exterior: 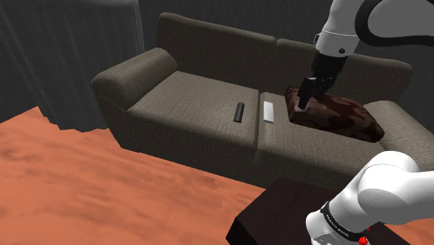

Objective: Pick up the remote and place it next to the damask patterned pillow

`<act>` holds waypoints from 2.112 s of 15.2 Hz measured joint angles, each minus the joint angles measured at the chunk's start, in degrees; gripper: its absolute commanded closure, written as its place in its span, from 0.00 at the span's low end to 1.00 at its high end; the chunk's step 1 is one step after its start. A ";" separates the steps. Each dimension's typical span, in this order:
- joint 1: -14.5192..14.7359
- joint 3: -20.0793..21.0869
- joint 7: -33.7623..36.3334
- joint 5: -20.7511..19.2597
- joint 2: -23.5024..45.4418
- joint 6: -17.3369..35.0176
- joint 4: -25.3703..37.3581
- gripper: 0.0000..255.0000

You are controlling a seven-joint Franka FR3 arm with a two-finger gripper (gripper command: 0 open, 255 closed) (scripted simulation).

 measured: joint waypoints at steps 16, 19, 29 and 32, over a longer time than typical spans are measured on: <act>-5.67 -0.82 14.79 5.15 30.07 18.05 9.31 0.00; -6.68 -1.59 17.13 6.24 36.57 20.64 12.82 0.00; -9.68 -4.33 23.75 11.43 57.96 26.28 27.23 0.00; -10.69 -5.02 25.54 13.41 64.48 27.15 32.47 0.00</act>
